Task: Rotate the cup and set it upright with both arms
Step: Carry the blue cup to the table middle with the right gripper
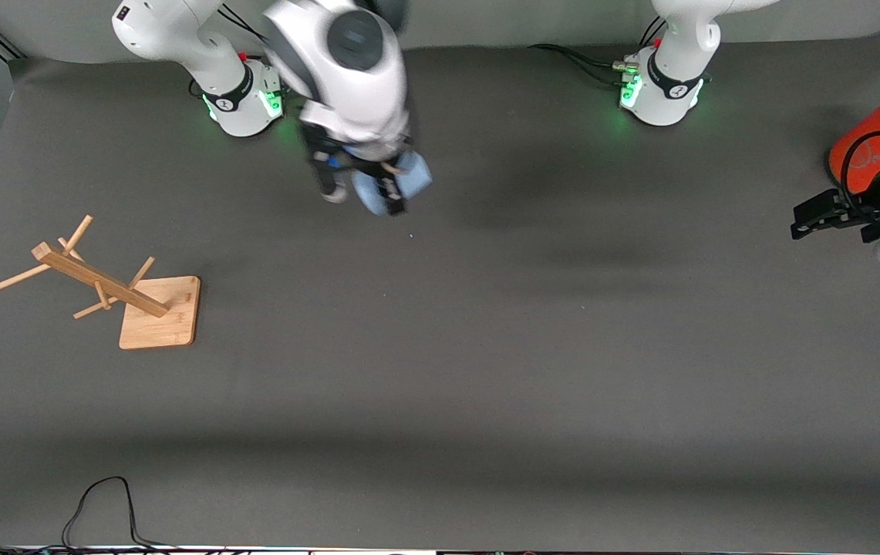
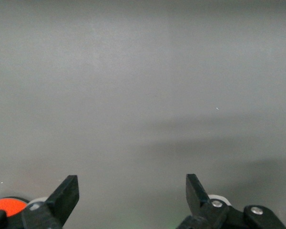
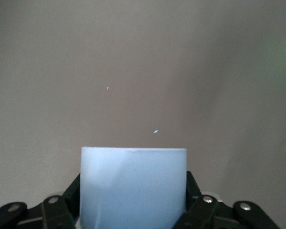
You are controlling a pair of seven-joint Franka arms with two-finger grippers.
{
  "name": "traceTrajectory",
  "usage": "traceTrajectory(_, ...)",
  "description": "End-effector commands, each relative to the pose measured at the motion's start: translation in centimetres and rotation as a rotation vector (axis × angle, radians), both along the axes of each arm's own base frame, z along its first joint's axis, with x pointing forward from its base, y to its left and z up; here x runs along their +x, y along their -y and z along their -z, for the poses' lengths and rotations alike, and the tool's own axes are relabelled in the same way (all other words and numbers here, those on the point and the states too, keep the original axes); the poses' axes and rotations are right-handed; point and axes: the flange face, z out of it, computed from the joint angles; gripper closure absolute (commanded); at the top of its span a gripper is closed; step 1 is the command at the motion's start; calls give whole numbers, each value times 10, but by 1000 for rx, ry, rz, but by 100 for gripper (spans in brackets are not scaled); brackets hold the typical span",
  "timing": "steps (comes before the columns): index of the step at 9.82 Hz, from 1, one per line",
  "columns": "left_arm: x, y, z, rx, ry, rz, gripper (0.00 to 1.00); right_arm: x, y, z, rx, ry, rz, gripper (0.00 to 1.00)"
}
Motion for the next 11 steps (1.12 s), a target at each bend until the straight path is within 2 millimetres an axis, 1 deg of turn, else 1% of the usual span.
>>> traceTrajectory(1, 2, -4, 1, -9, 10, 5, 0, -14, -70, 67, -30, 57, 92, 46)
traceTrajectory(2, 2, -4, 1, -9, 10, 4, 0, -23, -91, 100, -45, 77, 118, 46)
traceTrajectory(3, 2, -4, 1, -9, 10, 4, 0, -23, -103, 129, -70, 86, 163, 46)
traceTrajectory(4, 2, -4, 3, -11, 5, 2, 0, -24, -112, 148, -86, 99, 216, 46)
traceTrajectory(7, 3, -4, 5, -12, 2, 5, 0, -22, -122, 210, -147, 121, 331, 46)
traceTrajectory(8, 3, -3, 5, -12, 2, 5, 0, -22, -126, 228, -159, 129, 349, 49)
traceTrajectory(9, 3, -4, 5, -12, 2, 4, 0, -21, -127, 240, -170, 133, 362, 49)
traceTrajectory(11, 4, -3, 6, -12, 1, 7, 0, -21, -129, 251, -165, 141, 375, 49)
